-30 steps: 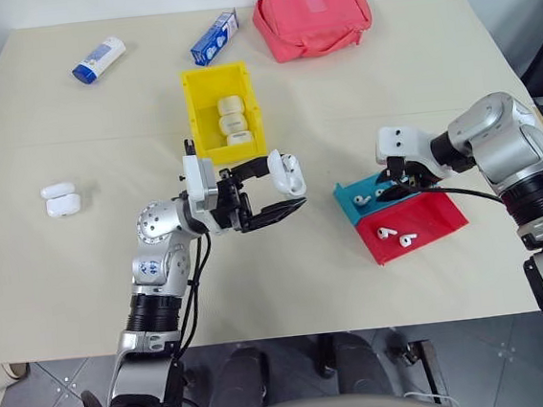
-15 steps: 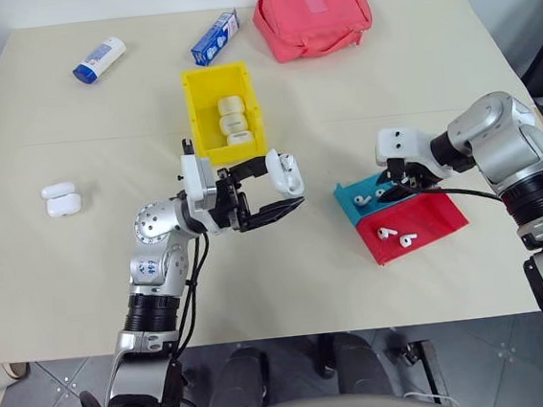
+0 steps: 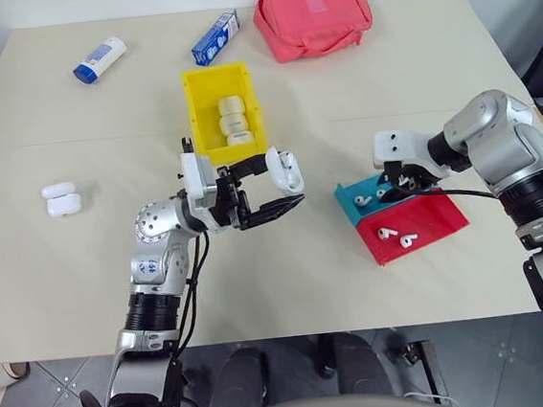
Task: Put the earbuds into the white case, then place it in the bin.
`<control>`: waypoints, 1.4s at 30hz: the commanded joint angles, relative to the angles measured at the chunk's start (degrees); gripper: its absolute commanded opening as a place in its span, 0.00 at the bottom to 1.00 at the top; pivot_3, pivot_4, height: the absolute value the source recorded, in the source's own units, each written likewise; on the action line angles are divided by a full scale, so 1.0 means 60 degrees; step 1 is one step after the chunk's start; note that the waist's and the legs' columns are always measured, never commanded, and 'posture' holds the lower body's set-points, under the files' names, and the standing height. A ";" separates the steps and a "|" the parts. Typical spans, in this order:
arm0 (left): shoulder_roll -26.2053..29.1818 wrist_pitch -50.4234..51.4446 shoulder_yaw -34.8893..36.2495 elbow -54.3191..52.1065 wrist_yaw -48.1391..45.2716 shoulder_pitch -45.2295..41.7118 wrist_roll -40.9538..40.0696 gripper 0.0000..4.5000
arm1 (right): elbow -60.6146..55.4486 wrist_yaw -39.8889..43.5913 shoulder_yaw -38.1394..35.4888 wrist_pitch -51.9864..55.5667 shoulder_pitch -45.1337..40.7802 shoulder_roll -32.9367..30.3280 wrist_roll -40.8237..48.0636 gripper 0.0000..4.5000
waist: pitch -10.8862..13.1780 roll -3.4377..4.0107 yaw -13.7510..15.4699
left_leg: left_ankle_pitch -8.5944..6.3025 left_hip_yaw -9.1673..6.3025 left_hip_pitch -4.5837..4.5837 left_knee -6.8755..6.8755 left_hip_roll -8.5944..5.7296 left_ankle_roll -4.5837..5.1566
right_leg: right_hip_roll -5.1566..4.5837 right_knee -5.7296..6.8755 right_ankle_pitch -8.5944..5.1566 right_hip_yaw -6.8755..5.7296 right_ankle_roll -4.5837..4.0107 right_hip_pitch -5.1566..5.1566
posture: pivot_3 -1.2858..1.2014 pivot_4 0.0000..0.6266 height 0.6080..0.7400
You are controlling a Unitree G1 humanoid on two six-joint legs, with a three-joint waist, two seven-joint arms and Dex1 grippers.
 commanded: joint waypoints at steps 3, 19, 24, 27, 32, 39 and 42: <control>-0.0137 -0.0187 -0.0018 0.0064 0.0073 -0.0267 -0.0041 0.62 | -0.0131 0.0122 0.0248 0.0175 0.0022 0.0051 -0.0324 0.43 | -0.0001 0.0000 -0.0005 | 0.0000 0.0000 0.0001 0.0000 0.0000 0.0000 | 0.0001 0.0001 0.0000 0.0000 0.0000 0.0000 | 0.52 0.24 1.00; -0.0314 -0.0339 -0.0051 0.0284 0.0121 -0.0417 0.0018 0.62 | -0.0203 0.0159 0.0285 0.0391 -0.0050 0.0075 -0.0342 0.10 | -0.0002 -0.0002 -0.0014 | 0.0000 0.0004 0.0005 0.0001 0.0001 -0.0001 | 0.0001 0.0005 0.0000 0.0003 0.0000 0.0001 | 0.52 0.24 1.00; -0.0333 -0.0387 -0.0047 0.0374 0.0118 -0.0462 0.0028 0.62 | -0.0298 0.0176 0.0239 0.0422 -0.0028 0.0019 -0.0297 0.11 | -0.0002 -0.0002 -0.0010 | 0.0001 0.0004 0.0005 0.0002 0.0000 -0.0001 | 0.0001 0.0006 0.0000 0.0003 0.0000 0.0001 | 0.52 0.24 1.00; -0.0335 -0.0433 -0.0049 0.0456 0.0094 -0.0497 0.0031 0.62 | -0.0388 0.0183 0.0140 0.0457 -0.0056 -0.0062 -0.0238 0.11 | -0.0002 -0.0002 -0.0016 | 0.0001 0.0004 0.0005 0.0002 0.0001 -0.0001 | 0.0001 0.0007 0.0000 0.0004 0.0000 0.0000 | 0.52 0.24 1.00; -0.0313 -0.0470 -0.0035 0.0643 -0.0014 -0.0592 -0.0009 0.62 | -0.1184 0.0281 -0.0573 0.1104 -0.0112 -0.0269 0.0391 0.11 | 0.0000 0.0001 -0.0007 | 0.0001 0.0005 0.0002 0.0002 0.0001 -0.0002 | 0.0001 0.0007 0.0000 0.0005 0.0000 -0.0003 | 0.52 0.24 1.00; -0.0345 -0.0290 -0.0095 0.1052 -0.0619 -0.0886 -0.0205 0.62 | -0.3020 0.0033 -0.2299 0.2582 0.0607 -0.0796 0.1944 0.11 | 0.0001 0.0002 0.0033 | 0.0001 0.0001 -0.0003 0.0002 -0.0003 -0.0002 | -0.0001 0.0006 0.0000 0.0004 0.0000 -0.0005 | 0.52 0.24 1.00; -0.0368 -0.0232 -0.0086 0.1337 -0.0900 -0.1124 -0.0218 0.62 | -0.3972 -0.0162 -0.3210 0.3330 0.1031 -0.0926 0.2844 0.11 | 0.0001 0.0002 0.0014 | 0.0001 -0.0001 -0.0006 0.0002 0.0000 -0.0002 | -0.0001 0.0005 0.0000 0.0002 0.0000 -0.0006 | 0.52 0.24 1.00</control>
